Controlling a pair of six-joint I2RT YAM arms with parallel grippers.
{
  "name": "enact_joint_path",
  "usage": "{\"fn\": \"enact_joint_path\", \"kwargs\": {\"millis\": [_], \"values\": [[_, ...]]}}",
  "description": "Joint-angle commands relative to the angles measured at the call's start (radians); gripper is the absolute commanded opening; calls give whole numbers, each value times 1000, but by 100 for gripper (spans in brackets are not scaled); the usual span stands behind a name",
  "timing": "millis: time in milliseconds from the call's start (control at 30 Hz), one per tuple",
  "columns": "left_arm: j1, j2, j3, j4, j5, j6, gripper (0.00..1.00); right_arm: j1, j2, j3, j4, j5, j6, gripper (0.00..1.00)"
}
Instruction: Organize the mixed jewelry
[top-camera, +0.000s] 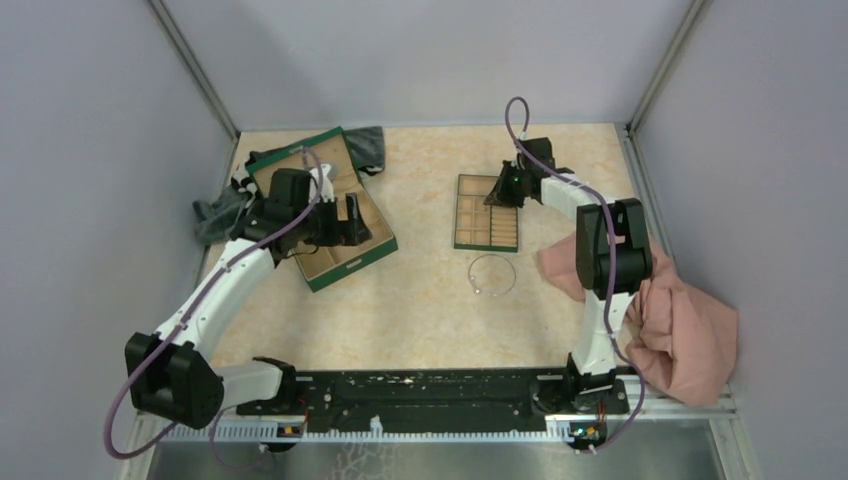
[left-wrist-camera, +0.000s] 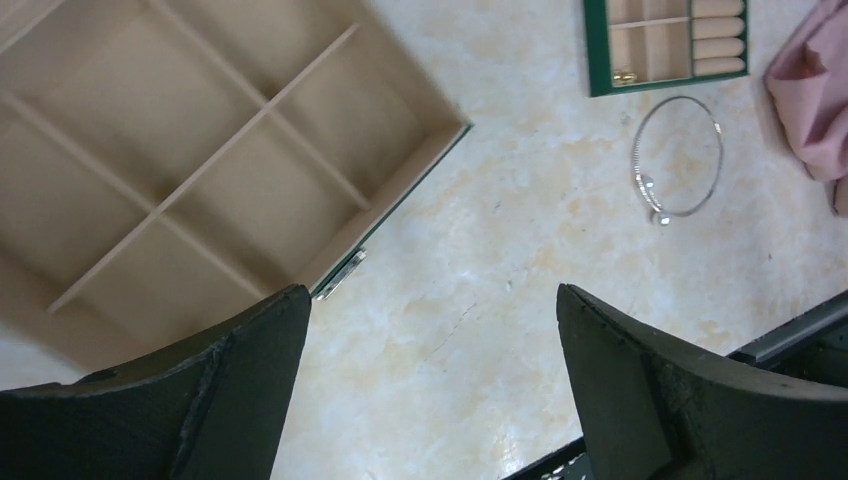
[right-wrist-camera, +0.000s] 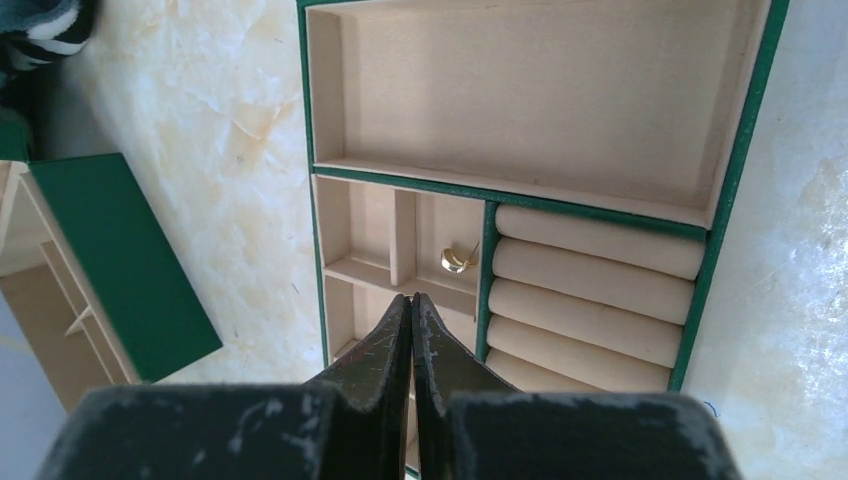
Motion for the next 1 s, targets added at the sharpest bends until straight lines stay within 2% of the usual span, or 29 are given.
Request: {"fn": "enact_joint_path", "kwargs": {"millis": [0, 233, 533, 667, 967], "values": [[-84, 51, 77, 115, 5, 52, 99, 20, -4, 58, 7, 55, -49, 0], [-126, 199, 158, 190, 20, 86, 99, 24, 45, 118, -28, 67, -88, 0], [-136, 307, 228, 325, 61, 93, 99, 30, 48, 137, -66, 77, -88, 0], [-140, 348, 210, 425, 124, 112, 99, 46, 9, 109, -66, 126, -86, 0], [-148, 362, 135, 596, 59, 177, 99, 71, -26, 95, -76, 207, -78, 0]]}}
